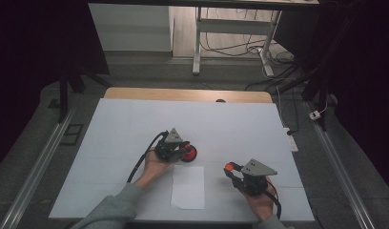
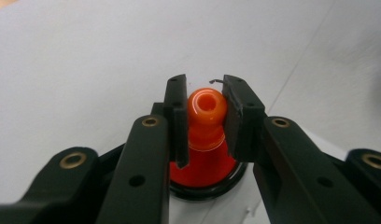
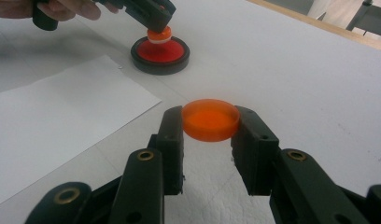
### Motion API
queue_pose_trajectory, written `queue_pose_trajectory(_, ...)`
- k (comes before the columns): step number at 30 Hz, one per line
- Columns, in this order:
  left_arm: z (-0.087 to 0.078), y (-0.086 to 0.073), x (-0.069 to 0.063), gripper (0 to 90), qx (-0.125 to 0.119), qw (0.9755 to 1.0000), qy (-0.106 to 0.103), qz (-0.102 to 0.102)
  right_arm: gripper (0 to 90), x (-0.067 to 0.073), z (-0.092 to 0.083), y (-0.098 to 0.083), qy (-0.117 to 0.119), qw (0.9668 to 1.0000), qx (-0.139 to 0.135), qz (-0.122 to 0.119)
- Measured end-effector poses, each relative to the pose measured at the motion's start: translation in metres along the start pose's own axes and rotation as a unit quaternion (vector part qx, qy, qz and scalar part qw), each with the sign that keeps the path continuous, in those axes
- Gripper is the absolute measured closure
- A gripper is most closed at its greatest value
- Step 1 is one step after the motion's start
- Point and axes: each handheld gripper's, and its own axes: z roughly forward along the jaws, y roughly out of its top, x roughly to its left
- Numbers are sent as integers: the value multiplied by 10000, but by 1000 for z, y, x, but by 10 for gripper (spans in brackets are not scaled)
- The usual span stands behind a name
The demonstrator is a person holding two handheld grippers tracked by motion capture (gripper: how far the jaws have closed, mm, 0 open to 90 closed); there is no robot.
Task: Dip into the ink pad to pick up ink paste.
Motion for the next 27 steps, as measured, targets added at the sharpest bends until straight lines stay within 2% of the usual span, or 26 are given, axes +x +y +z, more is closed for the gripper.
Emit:
queue_pose_trajectory(8, -9, 2, 2, 727, -174, 9997, -120, -108, 644, 0, 0, 0, -1, 10000, -12, 4)
queue_pose_trajectory(20, -34, 7, 9, 727, -489, 9983, -233, -215, 644, -1, 0, 0, -17, 10000, -15, 12)
queue_pose_trajectory(27, -46, 10, 3, 726, -596, 9973, -353, -245, 644, -3, 0, -1, -20, 10000, -14, 49)
